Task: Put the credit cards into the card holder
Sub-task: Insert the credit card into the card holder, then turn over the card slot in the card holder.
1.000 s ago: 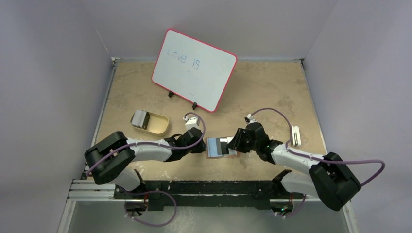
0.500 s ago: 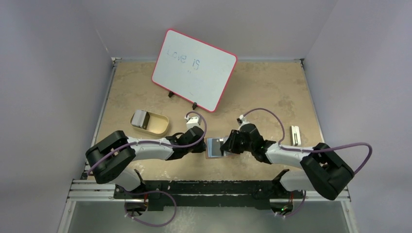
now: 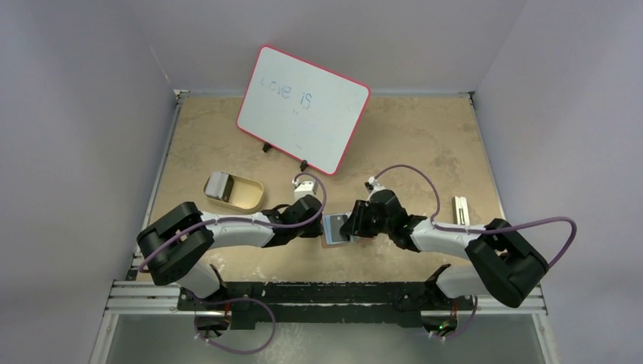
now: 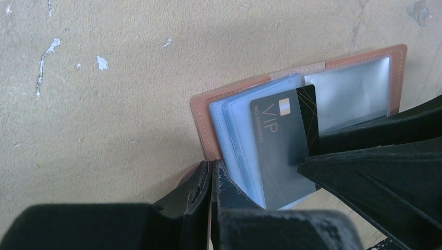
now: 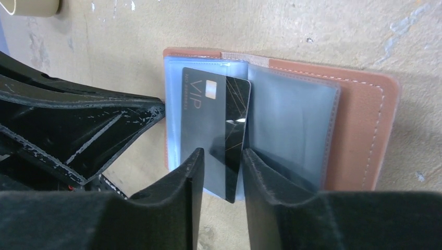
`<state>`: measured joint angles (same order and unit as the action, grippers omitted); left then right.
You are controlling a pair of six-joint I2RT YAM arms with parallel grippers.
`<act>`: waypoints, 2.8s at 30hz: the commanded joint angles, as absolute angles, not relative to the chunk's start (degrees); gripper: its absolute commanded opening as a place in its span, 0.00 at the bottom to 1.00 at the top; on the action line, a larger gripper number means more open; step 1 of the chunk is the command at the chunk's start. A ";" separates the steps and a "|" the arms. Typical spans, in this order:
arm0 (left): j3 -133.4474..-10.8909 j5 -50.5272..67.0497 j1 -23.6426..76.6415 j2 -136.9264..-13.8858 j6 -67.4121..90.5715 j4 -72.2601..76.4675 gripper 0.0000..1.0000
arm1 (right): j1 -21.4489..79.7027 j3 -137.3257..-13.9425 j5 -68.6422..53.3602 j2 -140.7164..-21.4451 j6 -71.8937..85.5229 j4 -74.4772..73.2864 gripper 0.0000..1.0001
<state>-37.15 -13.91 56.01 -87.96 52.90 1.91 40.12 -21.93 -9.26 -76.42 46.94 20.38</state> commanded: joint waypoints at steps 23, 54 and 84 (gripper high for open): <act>-39.47 -11.08 50.17 -83.39 49.09 -1.92 0.06 | 41.17 -29.56 -7.05 -76.28 42.63 12.86 0.26; -24.35 4.93 46.66 -84.42 58.87 31.70 0.57 | 40.61 -24.15 -1.64 -78.98 47.63 13.17 0.24; -30.30 2.54 46.32 -87.03 51.72 24.76 0.07 | 39.72 -27.43 -2.60 -70.28 46.36 7.52 0.26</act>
<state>-25.76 3.18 46.26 -88.88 56.95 29.28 39.46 -22.39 -5.19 -71.22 49.28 12.75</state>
